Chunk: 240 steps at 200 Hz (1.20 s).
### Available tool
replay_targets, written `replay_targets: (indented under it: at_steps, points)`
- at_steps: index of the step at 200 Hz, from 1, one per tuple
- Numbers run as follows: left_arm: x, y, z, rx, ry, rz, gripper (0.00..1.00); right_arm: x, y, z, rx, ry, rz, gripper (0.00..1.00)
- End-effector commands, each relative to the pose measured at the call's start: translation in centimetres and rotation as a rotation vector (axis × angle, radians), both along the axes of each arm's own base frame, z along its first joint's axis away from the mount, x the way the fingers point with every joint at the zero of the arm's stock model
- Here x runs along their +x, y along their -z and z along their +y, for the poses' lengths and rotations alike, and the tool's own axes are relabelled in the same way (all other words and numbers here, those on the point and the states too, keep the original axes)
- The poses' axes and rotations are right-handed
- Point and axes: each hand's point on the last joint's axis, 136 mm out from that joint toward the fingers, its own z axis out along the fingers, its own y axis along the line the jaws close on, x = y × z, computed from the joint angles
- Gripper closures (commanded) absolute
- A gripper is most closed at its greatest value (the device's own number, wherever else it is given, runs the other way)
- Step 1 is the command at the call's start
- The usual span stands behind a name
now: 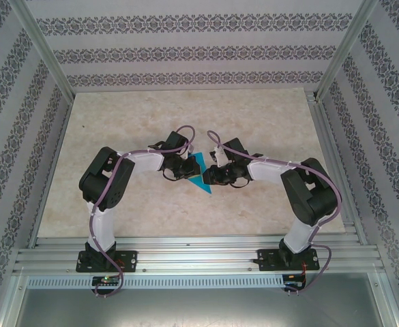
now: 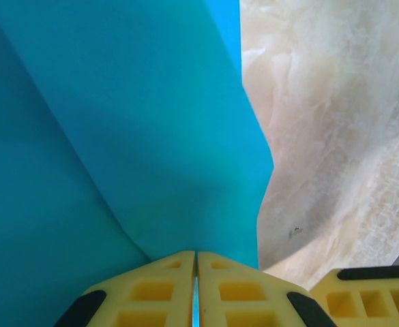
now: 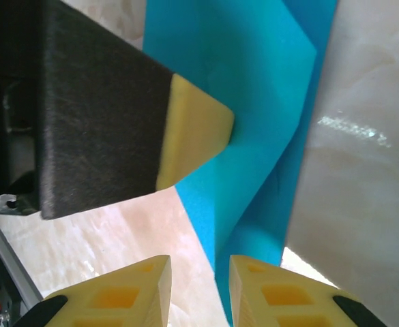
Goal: Fold a paper plane with a square sheet of paper (fold left side to right side)
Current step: Fourth fold the wing at the center of the table.
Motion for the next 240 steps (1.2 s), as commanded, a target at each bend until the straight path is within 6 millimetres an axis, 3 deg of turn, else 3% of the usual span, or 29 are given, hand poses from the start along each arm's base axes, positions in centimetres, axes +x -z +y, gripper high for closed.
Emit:
replay_targets:
  at_steps: [1,97,142,200,240]
  points:
    - [0.6,-0.1,-0.4,0.002,-0.005,-0.031,0.89,0.7,0.3,0.5,-0.005,0.01,-0.023,0.72]
    - [0.6,-0.2,-0.4,0.007,-0.003,-0.032,0.89,0.5,1.2,0.8,-0.031,-0.013,-0.003,0.8]
    - [0.5,-0.1,-0.3,0.012,0.0,-0.032,0.89,0.5,2.0,0.5,-0.006,-0.008,0.048,0.95]
    - [0.5,-0.3,-0.1,0.025,0.001,-0.041,0.89,0.8,1.9,-0.2,0.051,0.002,0.074,1.0]
    - [0.2,-1.9,0.4,0.022,0.006,-0.082,0.79,0.7,1.9,-0.1,0.075,-0.008,0.088,1.0]
